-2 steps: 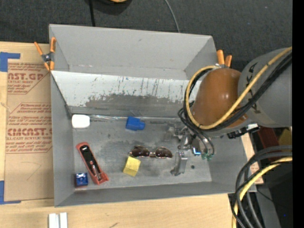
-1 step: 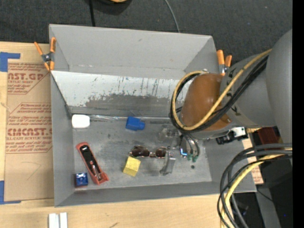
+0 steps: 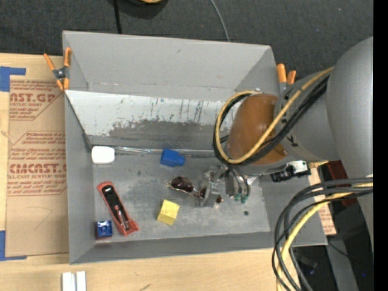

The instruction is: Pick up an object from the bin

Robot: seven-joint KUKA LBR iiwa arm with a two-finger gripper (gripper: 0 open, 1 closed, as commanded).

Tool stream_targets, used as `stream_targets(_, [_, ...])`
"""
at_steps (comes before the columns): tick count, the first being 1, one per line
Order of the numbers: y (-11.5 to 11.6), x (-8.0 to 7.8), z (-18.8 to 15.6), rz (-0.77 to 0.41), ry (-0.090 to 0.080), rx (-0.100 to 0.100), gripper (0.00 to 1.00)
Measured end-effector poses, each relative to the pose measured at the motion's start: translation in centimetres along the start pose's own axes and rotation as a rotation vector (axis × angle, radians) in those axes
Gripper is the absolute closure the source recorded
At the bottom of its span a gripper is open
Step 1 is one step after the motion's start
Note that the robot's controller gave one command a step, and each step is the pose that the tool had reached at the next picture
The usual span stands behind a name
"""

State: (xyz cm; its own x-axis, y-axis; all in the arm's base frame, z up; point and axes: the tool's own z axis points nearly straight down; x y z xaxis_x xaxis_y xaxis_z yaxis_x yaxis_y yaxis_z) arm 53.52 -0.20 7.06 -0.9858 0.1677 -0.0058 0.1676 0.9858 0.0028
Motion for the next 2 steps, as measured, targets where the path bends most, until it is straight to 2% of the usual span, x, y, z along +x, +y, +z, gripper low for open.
stream_targets(1, [0.0,0.0,0.0,0.0,0.0,0.0,1.0])
stream_targets(2, [-1.5,0.9,-13.0,-0.032,-0.002,0.0,1.0])
